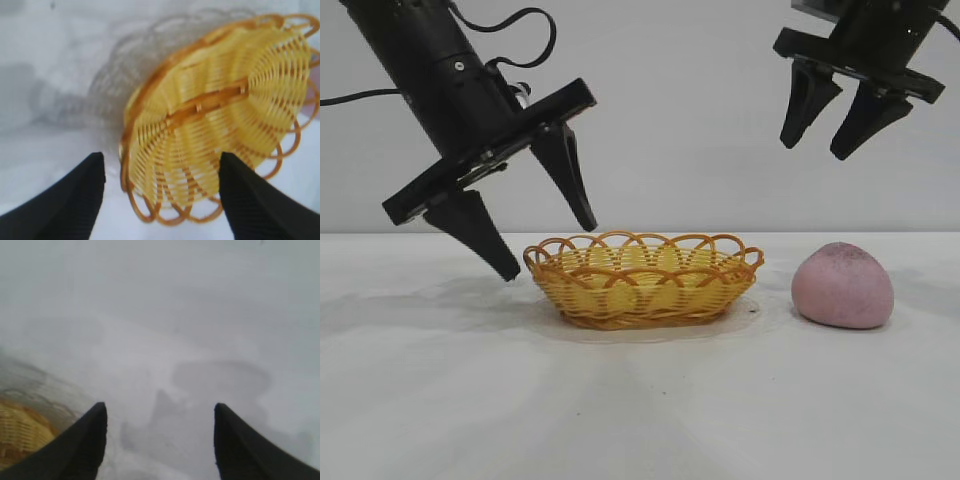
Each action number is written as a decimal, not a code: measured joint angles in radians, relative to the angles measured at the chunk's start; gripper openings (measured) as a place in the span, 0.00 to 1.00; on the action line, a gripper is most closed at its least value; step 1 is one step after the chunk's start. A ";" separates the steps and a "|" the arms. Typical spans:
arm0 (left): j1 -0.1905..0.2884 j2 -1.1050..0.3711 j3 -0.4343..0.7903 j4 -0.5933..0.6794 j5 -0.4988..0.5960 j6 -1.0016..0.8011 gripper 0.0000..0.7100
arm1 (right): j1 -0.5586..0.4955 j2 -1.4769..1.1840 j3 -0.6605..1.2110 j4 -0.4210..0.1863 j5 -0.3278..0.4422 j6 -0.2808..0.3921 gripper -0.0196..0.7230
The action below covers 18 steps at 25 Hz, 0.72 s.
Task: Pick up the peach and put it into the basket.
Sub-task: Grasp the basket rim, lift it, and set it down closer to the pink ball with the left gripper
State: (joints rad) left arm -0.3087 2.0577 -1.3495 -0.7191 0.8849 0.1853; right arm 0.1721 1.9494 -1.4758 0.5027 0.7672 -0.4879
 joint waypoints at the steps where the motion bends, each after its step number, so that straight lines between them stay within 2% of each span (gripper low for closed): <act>1: 0.000 -0.004 0.000 0.018 0.018 0.000 0.68 | 0.000 -0.002 0.000 -0.004 0.031 0.000 0.56; 2: 0.004 -0.011 0.000 0.041 0.032 0.000 0.68 | 0.000 -0.007 0.000 -0.009 0.066 -0.002 0.56; 3: 0.008 -0.017 0.000 0.063 0.048 0.000 0.68 | 0.000 -0.012 0.000 -0.013 0.095 -0.005 0.62; 4: 0.015 -0.028 0.000 0.095 0.061 0.000 0.68 | 0.000 -0.014 0.000 -0.023 0.129 -0.009 0.64; 9: 0.046 -0.133 0.000 0.261 0.082 -0.003 0.68 | 0.000 -0.024 0.000 -0.045 0.247 -0.007 0.63; 14: 0.064 -0.270 0.000 0.485 0.117 -0.029 0.68 | 0.000 -0.024 0.000 -0.052 0.266 -0.001 0.63; 18: 0.096 -0.318 0.000 0.781 0.224 -0.159 0.68 | 0.000 -0.024 0.000 -0.052 0.264 0.001 0.63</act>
State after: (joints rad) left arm -0.2130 1.7401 -1.3495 0.0621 1.1087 0.0268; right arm 0.1721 1.9251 -1.4761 0.4512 1.0309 -0.4872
